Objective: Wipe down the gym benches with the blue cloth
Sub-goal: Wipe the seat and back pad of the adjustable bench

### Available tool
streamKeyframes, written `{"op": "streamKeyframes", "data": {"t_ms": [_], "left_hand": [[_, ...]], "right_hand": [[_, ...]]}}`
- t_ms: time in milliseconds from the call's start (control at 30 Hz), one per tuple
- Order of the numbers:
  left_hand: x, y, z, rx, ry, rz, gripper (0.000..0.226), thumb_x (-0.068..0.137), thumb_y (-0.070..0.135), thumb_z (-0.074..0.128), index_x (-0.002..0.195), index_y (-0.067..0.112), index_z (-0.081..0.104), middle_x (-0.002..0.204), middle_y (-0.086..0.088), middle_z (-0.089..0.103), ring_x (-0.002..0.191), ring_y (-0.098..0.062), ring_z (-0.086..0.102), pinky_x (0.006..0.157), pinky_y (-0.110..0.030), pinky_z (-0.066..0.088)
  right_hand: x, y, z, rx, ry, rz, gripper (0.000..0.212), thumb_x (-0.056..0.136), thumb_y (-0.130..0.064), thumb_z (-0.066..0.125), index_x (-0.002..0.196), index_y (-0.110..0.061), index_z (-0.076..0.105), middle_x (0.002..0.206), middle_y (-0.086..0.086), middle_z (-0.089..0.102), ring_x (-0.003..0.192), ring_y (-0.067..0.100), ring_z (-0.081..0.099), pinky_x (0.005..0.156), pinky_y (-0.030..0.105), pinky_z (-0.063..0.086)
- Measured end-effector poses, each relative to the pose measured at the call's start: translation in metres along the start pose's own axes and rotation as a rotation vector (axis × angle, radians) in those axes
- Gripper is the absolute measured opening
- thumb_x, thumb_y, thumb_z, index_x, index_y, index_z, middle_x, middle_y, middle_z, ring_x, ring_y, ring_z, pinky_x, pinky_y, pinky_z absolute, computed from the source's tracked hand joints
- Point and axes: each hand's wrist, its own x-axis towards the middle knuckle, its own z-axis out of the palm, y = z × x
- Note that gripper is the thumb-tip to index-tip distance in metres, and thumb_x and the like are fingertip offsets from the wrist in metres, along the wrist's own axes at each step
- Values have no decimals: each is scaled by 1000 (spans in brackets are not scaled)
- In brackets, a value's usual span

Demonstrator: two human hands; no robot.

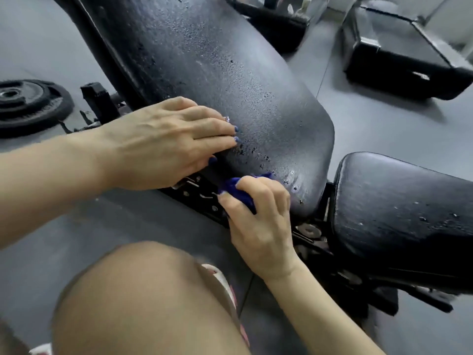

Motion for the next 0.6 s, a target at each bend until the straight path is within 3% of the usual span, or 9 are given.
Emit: {"op": "streamKeyframes", "data": {"t_ms": [267, 400, 600], "left_hand": [[-7, 0, -6, -17, -33, -98, 44, 95, 32, 44, 133, 14, 58, 140, -3, 54, 132, -24, 48, 107, -45, 38], [-12, -2, -9, -31, -54, -116, 48, 95, 31, 37, 136, 10, 54, 143, -6, 51, 134, -25, 45, 111, -44, 34], [-27, -13, -20, -6, -30, -208, 50, 96, 31, 35, 136, 9, 53, 145, -7, 48, 137, -24, 41, 116, -41, 26]], "right_hand": [[-30, 11, -31, 88, -7, 241, 19, 89, -11, 72, 107, -15, 68, 118, 6, 52, 107, 27, 51, 98, 41, 45], [19, -11, -11, 198, -45, 384, 17, 87, -13, 69, 102, -4, 72, 113, 11, 55, 102, 30, 55, 97, 35, 43], [53, -8, -3, 306, -98, 470, 16, 84, -12, 71, 100, -9, 71, 104, 3, 57, 97, 24, 52, 92, 27, 41]]}}
